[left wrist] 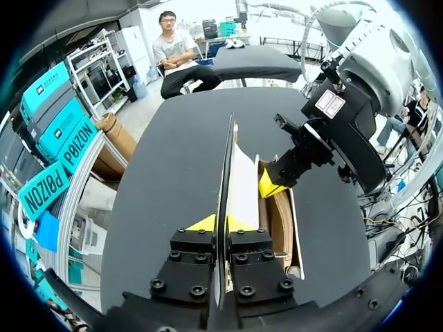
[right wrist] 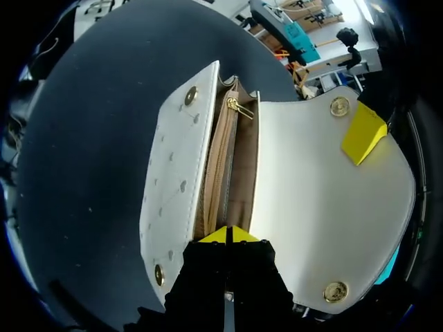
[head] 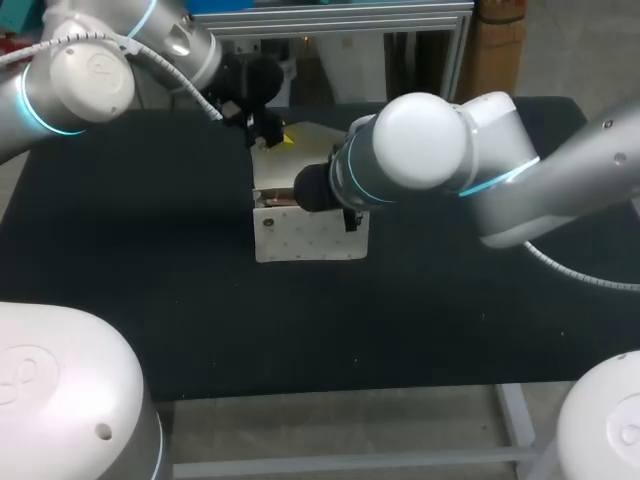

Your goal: Pick up the bag, open it, inspect its contents, close it, and place it on the opposite side

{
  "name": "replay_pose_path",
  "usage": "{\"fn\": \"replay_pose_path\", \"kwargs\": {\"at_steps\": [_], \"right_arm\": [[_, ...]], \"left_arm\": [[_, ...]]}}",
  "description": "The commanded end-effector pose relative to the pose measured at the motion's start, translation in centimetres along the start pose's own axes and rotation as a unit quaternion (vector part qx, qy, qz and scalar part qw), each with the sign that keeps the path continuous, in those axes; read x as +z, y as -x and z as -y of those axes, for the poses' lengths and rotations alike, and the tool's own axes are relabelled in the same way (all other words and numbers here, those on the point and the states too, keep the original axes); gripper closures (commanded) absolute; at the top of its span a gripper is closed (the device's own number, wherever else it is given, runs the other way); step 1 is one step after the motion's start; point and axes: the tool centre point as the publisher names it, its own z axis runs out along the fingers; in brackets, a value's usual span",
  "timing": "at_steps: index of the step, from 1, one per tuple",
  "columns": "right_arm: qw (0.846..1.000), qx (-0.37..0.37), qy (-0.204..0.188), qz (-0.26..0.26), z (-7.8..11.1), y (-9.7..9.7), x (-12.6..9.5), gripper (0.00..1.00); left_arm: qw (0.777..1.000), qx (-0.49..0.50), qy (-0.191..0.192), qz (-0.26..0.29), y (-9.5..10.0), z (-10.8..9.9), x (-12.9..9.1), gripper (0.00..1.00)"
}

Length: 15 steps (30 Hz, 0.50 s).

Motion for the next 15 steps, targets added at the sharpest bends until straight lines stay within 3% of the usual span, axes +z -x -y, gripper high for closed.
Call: {"fn": "replay_pose_path", "kwargs": {"at_steps": [1,15], "right_arm": [[1.0,-0.002,-0.002,0.0,-0.2,-0.7,0.3,1.0],[0.999,0.004,0.001,-0.039,-0.2,-1.0,1.8,1.0]], "left_arm": [[1.0,-0.002,-0.006,0.004,0.0,-0.1,-0.3,1.0],[1.0,0.002,-0.012,-0.004,-0.5,-0.4,-0.4,1.0]]}}
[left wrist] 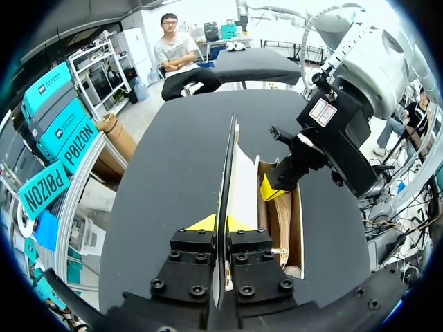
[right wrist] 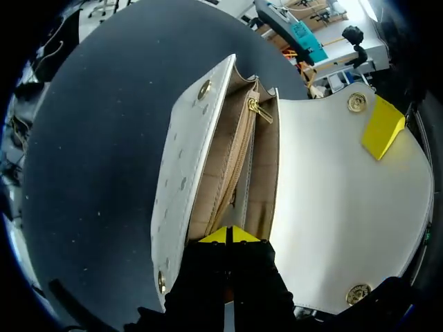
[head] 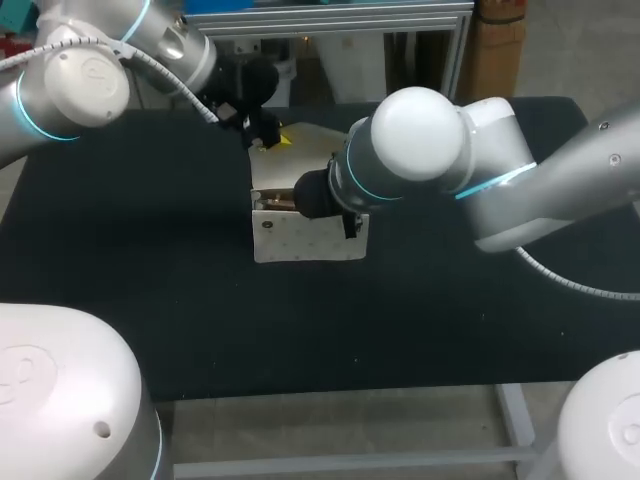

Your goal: Pick up the bag, open it, inspect its contents, close it, and place it on the opposite side

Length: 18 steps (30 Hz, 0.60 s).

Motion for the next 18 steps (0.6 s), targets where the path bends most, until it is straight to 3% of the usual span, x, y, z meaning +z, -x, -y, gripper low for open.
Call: {"fn": "replay_pose_path", "kwargs": {"at_steps": [1,9,18], "right_arm": [[1.0,0.001,-0.004,-0.006,-0.2,0.7,1.0,1.0],[0.999,-0.008,-0.003,-0.038,-0.5,2.3,2.2,1.0],[0.996,-0.013,-0.005,-0.085,-0.4,2.4,3.5,1.0]], "left_arm": [[1.0,0.004,-0.003,-0.003,-0.2,-0.1,-0.1,1.0],[1.0,0.013,-0.002,-0.007,-0.5,0.0,-0.1,1.0],[1.0,0.02,-0.002,-0.004,-0.6,-0.1,-0.2,1.0]]}}
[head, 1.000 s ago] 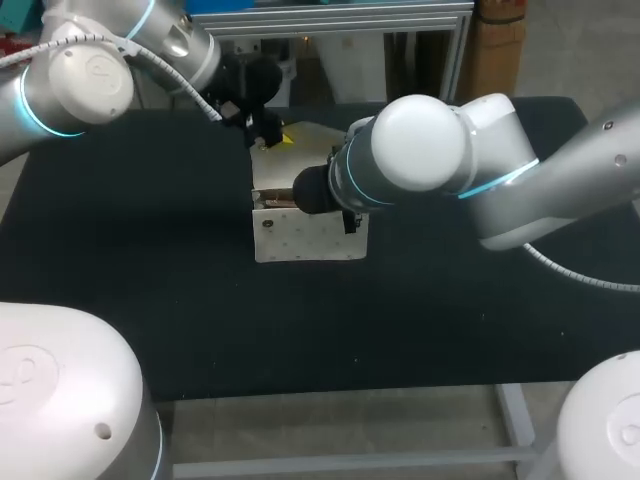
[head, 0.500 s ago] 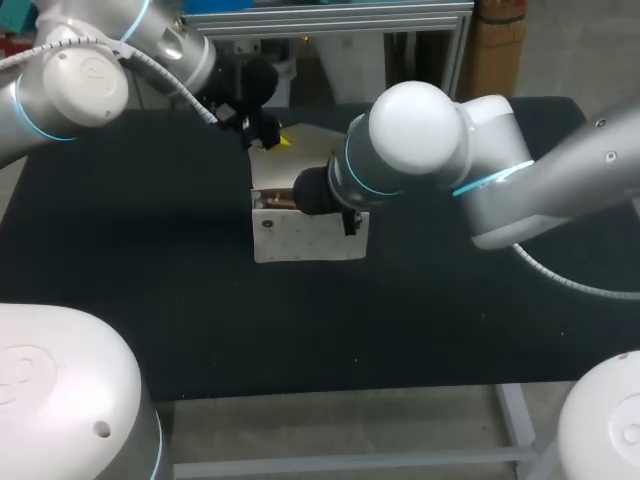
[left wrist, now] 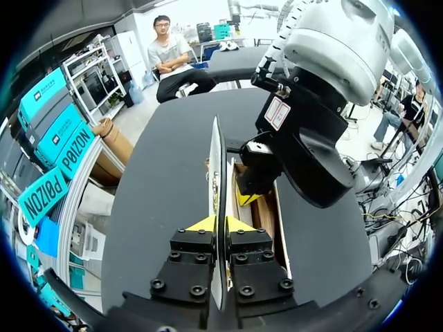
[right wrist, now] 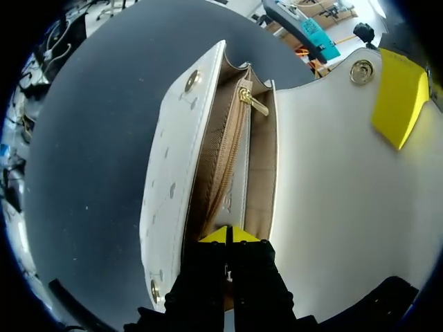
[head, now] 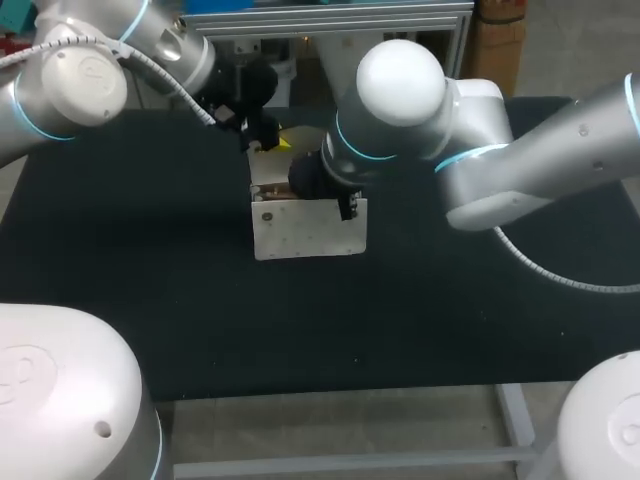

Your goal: Pick up the bag, open it, inspect its contents, close it, and place it on the opposite side

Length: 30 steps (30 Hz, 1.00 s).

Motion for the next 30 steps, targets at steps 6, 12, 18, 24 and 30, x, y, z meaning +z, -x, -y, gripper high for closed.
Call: {"fn": "replay_pose_path", "kwargs": {"at_steps": [6,12,18,24,30], "right_arm": [[0.999,-0.009,-0.021,-0.05,-0.1,0.8,1.3,1.0],[0.997,-0.012,-0.026,-0.066,0.3,0.2,1.7,0.95],[0.996,-0.014,-0.025,-0.081,0.7,-0.7,2.0,0.63],[0.995,-0.013,-0.022,-0.093,0.9,-1.4,2.2,0.49],[0.994,-0.018,-0.02,-0.102,0.9,-1.8,2.2,0.2]], "left_arm": [[1.0,0.004,-0.002,0.003,-0.3,0.0,-0.2,1.0],[1.0,0.004,-0.003,0.005,-0.4,-0.3,-0.3,1.0],[1.0,0.005,-0.006,0.009,-0.3,-0.4,-0.3,1.0],[1.0,0.011,-0.011,0.013,-0.2,-0.3,-0.3,1.0],[1.0,0.02,-0.013,0.015,-0.1,-0.2,-0.3,1.0]]}}
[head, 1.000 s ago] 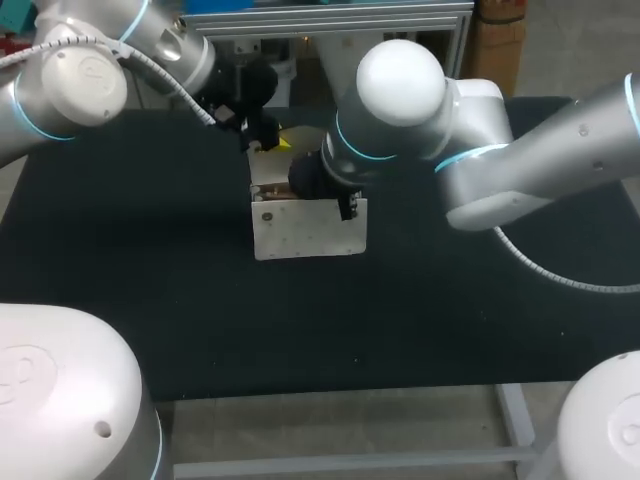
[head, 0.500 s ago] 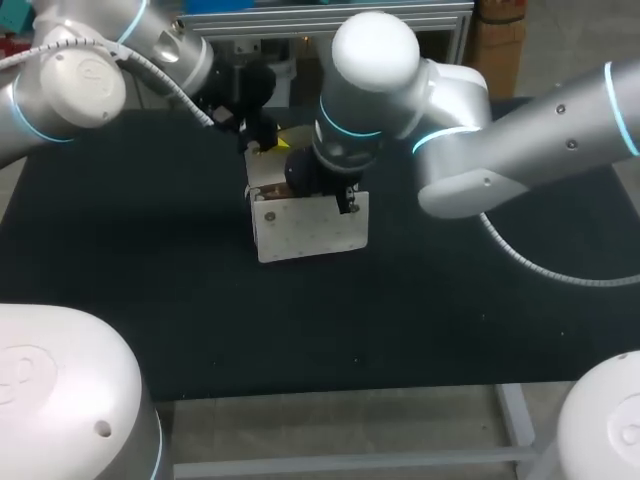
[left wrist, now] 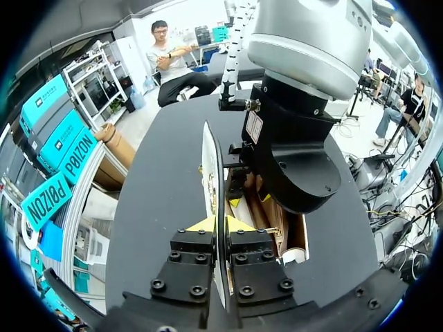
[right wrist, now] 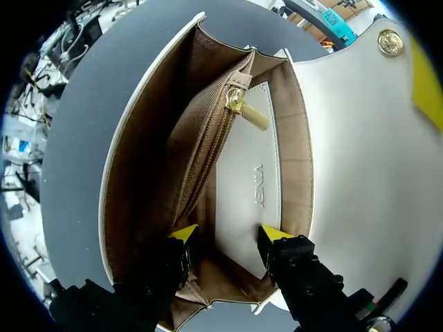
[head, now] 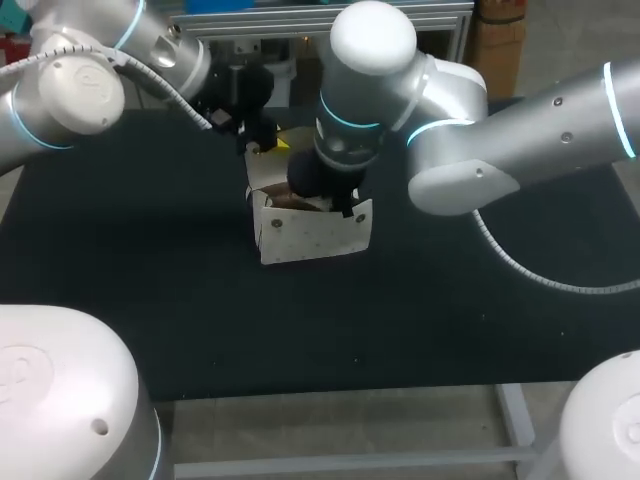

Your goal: Pick up the bag, open it, inspect its contents, close it, and place it on the opposite side

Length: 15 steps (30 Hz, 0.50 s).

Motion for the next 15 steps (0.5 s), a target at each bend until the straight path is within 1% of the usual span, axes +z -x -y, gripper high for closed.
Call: {"fn": "replay_pose_path", "kwargs": {"at_steps": [1,3,7,8,15], "right_arm": [[1.0,-0.004,0.0,-0.01,0.14,0.01,1.04,0.18],[1.0,-0.006,0.0,-0.012,0.05,-0.14,1.17,0.15],[1.0,-0.006,0.0,-0.015,-0.01,-0.28,1.3,0.11],[1.0,-0.006,0.001,-0.015,-0.01,-0.31,1.31,0.09],[1.0,-0.004,0.001,-0.015,0.01,-0.34,1.26,0.03]], "left_arm": [[1.0,0.006,-0.002,0.003,-0.22,0.12,-0.21,1.0],[1.0,0.008,-0.003,0.003,-0.21,0.14,-0.17,1.0],[1.0,0.011,-0.003,0.001,-0.03,0.14,0.0,1.0],[1.0,0.013,-0.003,0.001,0.02,0.13,0.02,1.0],[1.0,0.019,-0.005,0.002,0.11,0.13,0.0,1.0]]}}
